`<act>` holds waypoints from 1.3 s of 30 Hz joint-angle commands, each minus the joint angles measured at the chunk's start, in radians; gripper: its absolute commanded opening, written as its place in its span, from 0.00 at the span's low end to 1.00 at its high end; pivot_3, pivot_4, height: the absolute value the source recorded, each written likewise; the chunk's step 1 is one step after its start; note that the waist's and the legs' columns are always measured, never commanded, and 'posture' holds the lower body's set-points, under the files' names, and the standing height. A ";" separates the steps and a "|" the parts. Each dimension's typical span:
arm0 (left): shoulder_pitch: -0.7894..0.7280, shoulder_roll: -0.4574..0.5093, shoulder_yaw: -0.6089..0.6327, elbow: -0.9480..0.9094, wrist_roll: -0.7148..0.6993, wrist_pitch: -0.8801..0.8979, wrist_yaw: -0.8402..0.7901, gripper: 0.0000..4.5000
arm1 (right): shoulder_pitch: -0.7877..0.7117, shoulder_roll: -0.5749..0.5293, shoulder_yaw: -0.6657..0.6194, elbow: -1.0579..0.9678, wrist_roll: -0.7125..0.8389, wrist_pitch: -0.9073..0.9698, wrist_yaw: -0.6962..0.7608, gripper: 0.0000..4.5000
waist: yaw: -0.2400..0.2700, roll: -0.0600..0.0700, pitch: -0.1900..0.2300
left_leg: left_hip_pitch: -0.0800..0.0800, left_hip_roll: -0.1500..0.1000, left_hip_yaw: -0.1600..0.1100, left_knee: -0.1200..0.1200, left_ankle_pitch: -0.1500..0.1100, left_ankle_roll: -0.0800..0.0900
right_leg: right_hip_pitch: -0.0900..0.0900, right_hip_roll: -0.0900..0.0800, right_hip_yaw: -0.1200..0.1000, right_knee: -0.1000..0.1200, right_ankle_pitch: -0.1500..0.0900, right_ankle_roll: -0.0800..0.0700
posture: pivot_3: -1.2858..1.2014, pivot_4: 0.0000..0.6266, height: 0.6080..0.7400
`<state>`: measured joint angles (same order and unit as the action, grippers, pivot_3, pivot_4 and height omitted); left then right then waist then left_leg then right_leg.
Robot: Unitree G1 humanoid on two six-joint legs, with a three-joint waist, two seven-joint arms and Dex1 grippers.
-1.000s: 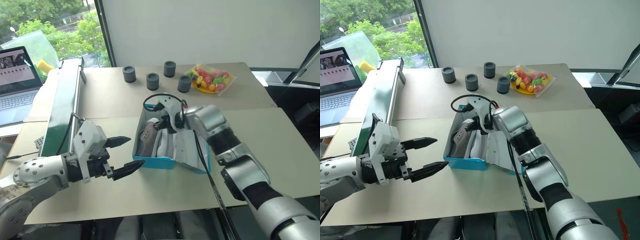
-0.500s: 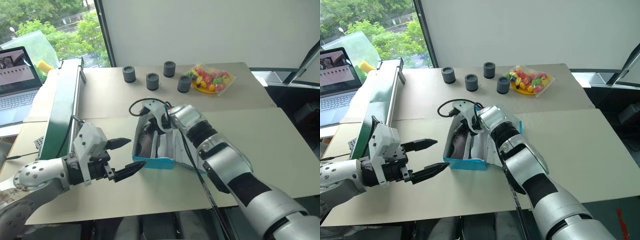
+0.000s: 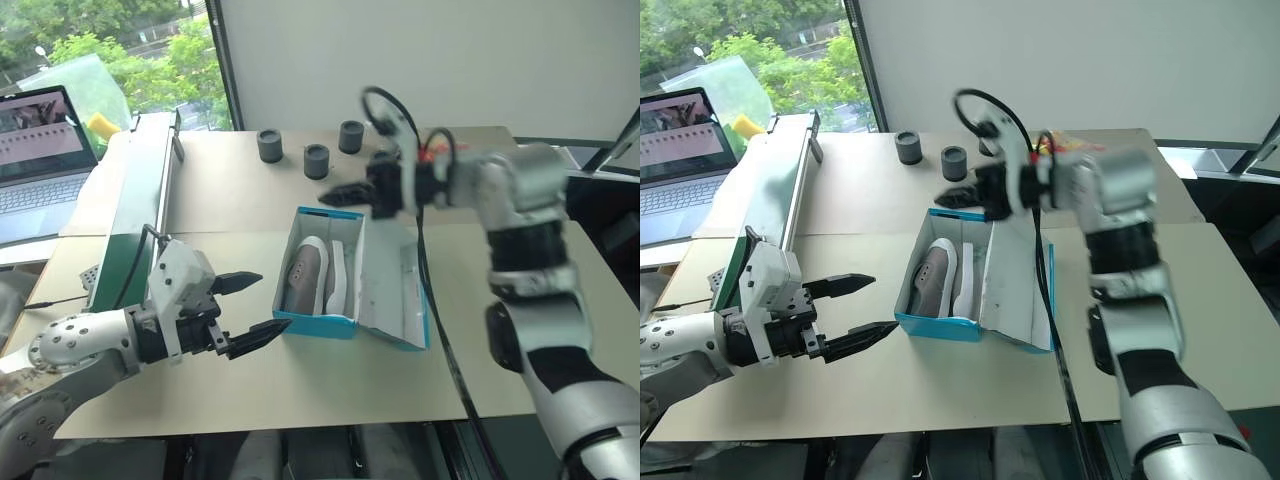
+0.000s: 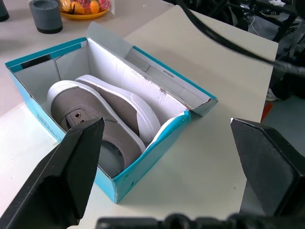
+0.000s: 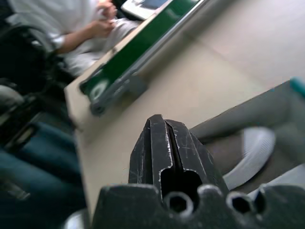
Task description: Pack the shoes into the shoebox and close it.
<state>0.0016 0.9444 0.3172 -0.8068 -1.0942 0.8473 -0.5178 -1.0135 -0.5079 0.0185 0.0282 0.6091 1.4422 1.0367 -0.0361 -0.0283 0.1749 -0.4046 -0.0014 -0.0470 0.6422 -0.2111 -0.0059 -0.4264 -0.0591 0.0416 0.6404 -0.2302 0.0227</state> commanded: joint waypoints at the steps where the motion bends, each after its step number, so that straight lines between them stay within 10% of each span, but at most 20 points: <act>1: 0.006 0.010 0.005 0.000 0.028 -0.032 -0.051 1.00 | 0.194 -0.128 -0.023 -0.330 0.143 0.073 0.028 0.01 | 0.001 0.000 0.000 | 0.001 0.000 0.000 0.000 0.000 0.000 | 0.001 0.000 0.000 0.000 0.000 0.000 | 0.52 0.24 1.00; 10: -0.017 0.008 -0.030 0.043 0.078 -0.040 -0.124 1.00 | 0.708 -0.350 0.162 -0.668 0.038 -0.100 -0.161 0.01 | -0.004 0.000 0.000 | 0.004 0.001 0.003 0.001 0.000 0.000 | 0.003 0.000 0.001 0.000 -0.006 0.008 | 0.52 0.24 1.00; 17: -0.078 0.010 -0.074 0.079 0.102 -0.037 -0.168 1.00 | 0.818 -0.101 0.227 -0.425 -0.228 -0.236 -0.559 0.01 | -0.003 -0.002 -0.001 | 0.006 0.001 0.004 0.003 0.001 -0.001 | 0.004 0.001 0.004 0.001 -0.006 0.008 | 0.52 0.24 1.00; 31: -0.181 0.004 -0.122 0.134 0.115 -0.021 -0.209 1.00 | 0.833 0.352 -0.173 -0.342 -0.396 -0.505 -1.098 0.01 | 0.001 -0.009 -0.005 | 0.013 0.002 0.004 0.003 0.001 0.000 | 0.011 0.001 0.005 0.000 -0.005 0.008 | 0.52 0.24 1.00; 39: -0.210 0.004 -0.139 0.147 0.122 -0.015 -0.222 1.00 | 0.699 0.725 -0.548 -0.319 0.043 -0.669 -1.166 0.01 | -0.010 -0.005 -0.003 | 0.004 0.002 0.004 -0.001 0.000 -0.001 | 0.002 0.001 0.005 0.001 -0.001 0.001 | 0.52 0.24 1.00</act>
<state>-0.1955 0.9472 0.1729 -0.6492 -0.9727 0.8347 -0.7334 -0.2683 0.1073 -0.4643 -0.2485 0.4657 0.8287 -0.1410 -0.0463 -0.0330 0.1720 -0.4005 0.0006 -0.0432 0.6415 -0.2115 -0.0071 -0.4246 -0.0595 0.0469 0.6415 -0.2309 0.0244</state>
